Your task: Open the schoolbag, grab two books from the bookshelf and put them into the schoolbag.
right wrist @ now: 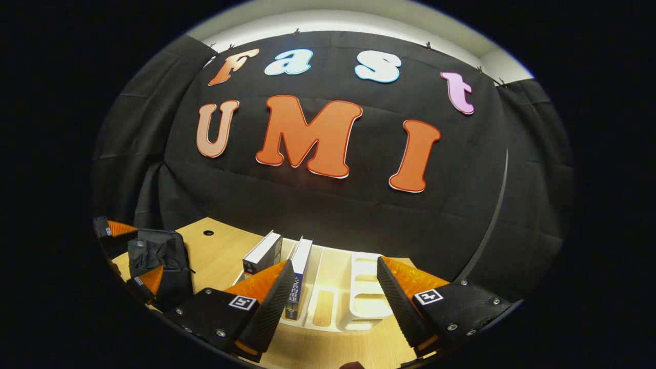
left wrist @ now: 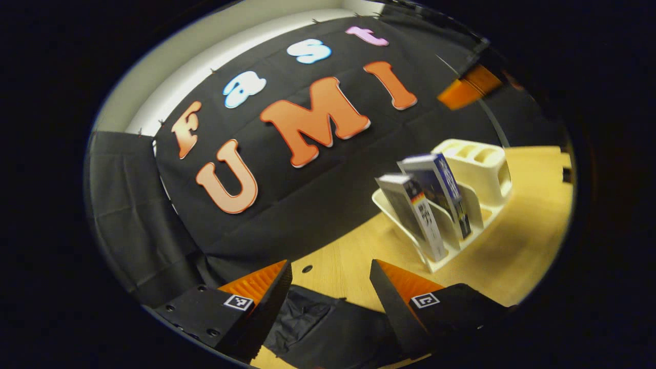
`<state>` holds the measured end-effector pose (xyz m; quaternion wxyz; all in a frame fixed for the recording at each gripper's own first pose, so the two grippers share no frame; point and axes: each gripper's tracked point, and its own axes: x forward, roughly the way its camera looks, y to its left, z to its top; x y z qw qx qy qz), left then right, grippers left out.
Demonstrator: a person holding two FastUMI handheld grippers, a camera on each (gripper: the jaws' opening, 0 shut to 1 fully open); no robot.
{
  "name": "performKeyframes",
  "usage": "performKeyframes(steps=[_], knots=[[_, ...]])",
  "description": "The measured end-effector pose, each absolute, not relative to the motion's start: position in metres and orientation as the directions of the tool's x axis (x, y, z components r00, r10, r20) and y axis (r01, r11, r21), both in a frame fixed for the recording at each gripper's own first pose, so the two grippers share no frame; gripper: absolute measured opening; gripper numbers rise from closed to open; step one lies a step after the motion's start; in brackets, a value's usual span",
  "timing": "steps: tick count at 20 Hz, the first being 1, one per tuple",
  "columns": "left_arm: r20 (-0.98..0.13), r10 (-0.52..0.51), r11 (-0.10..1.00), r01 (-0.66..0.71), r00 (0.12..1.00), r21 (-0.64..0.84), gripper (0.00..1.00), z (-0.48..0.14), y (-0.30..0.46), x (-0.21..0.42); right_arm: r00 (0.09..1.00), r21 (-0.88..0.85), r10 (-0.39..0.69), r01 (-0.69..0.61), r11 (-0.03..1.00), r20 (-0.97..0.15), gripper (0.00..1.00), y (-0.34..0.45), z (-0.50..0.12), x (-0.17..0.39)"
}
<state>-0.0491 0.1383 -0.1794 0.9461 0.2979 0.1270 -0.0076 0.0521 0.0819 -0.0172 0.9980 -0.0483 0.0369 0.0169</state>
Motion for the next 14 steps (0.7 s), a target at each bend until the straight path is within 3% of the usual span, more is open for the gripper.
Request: performKeyframes(steps=[9, 14], knots=[[-0.46, 0.293, 0.692, 0.146, 0.838, 0.707, 0.96, -0.29, 0.181, -0.106, 0.983, -0.064, 0.165, -0.17, 0.983, -0.075, 0.96, 0.094, -0.047, 0.08], [-0.535, 0.309, 0.617, 0.263, 0.786, 0.742, 0.96, -0.329, 0.181, -0.123, 0.976, -0.059, 0.209, -0.212, 0.975, -0.056, 0.95, 0.091, -0.047, 0.074]])
